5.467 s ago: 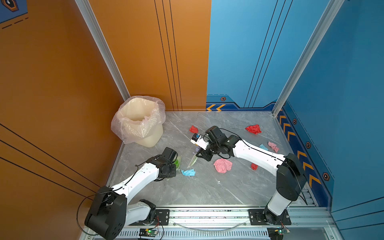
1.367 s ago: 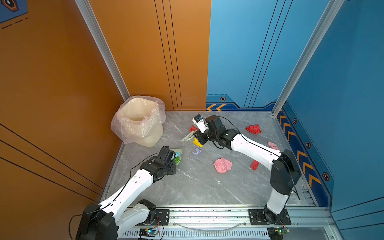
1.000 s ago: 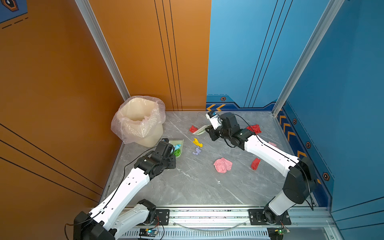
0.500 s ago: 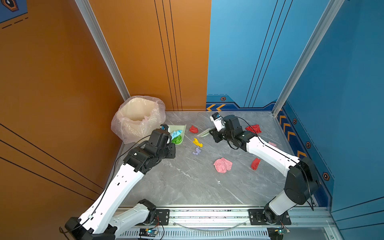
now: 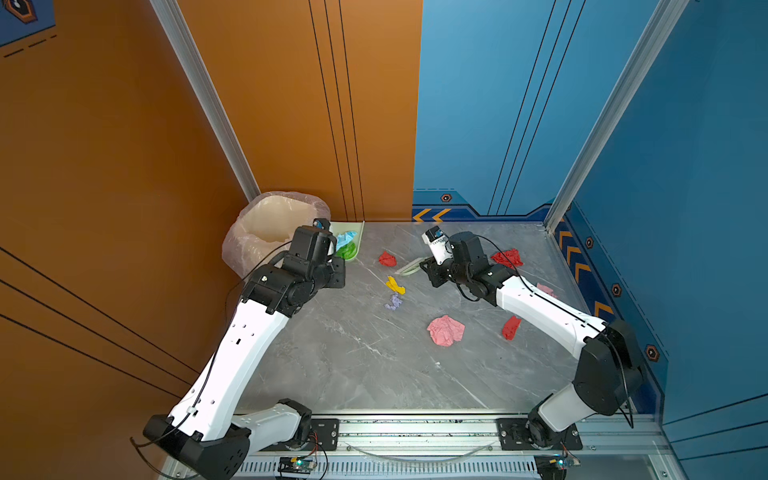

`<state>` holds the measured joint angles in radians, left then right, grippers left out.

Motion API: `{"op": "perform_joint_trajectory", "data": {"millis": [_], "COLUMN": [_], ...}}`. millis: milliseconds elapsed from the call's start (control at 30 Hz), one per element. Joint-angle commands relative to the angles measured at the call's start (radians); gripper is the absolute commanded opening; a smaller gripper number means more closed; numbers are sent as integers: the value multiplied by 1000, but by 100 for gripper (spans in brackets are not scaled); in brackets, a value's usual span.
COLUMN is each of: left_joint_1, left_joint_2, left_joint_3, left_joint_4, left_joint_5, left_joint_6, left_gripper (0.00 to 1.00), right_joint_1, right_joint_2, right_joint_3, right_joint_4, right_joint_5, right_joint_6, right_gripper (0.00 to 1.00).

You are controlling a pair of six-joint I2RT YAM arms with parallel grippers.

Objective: Sweep away the paper scraps from the table
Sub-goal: 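Carry the dustpan over the bin with the left gripper while the right draws back, then tilt the dustpan over the bin with the left gripper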

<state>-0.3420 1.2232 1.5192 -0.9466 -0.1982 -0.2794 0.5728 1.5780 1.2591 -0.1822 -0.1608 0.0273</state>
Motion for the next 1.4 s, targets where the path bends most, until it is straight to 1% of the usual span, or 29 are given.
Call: {"op": "perform_joint_trajectory", "data": {"millis": [0, 167, 267, 433, 567, 833, 1033, 1267, 1367], "left_joint_1": [81, 207, 265, 341, 362, 392, 420, 420, 412], "left_joint_2": [22, 78, 115, 181, 245, 365, 461, 540, 577], "left_joint_3": [71, 142, 176, 224, 298, 459, 571, 654, 705], "left_joint_4": [-26, -30, -30, -43, -94, -192, -248, -285, -322], "left_joint_5": [10, 50, 65, 54, -48, -176, -212, -265, -311], "left_joint_6": [37, 71, 83, 112, 153, 235, 275, 323, 351], "left_gripper": [5, 5, 5, 5, 5, 5, 5, 5, 5], "right_joint_1": [-6, -4, -3, 2, 2, 0, -3, -6, -7], "right_joint_2": [-16, -1, -1, 7, 11, -3, -35, -45, -37], "right_joint_3": [-11, 8, 8, 5, -4, -35, -79, -109, -109], "right_joint_4": [17, 13, 25, 41, 53, 73, 84, 111, 117], "right_joint_5": [-8, -12, -20, -36, -48, -75, -77, -86, -92], "right_joint_6": [13, 17, 25, 31, 27, 28, 23, 24, 25], "right_gripper": [0, 0, 0, 0, 0, 0, 0, 0, 0]}}
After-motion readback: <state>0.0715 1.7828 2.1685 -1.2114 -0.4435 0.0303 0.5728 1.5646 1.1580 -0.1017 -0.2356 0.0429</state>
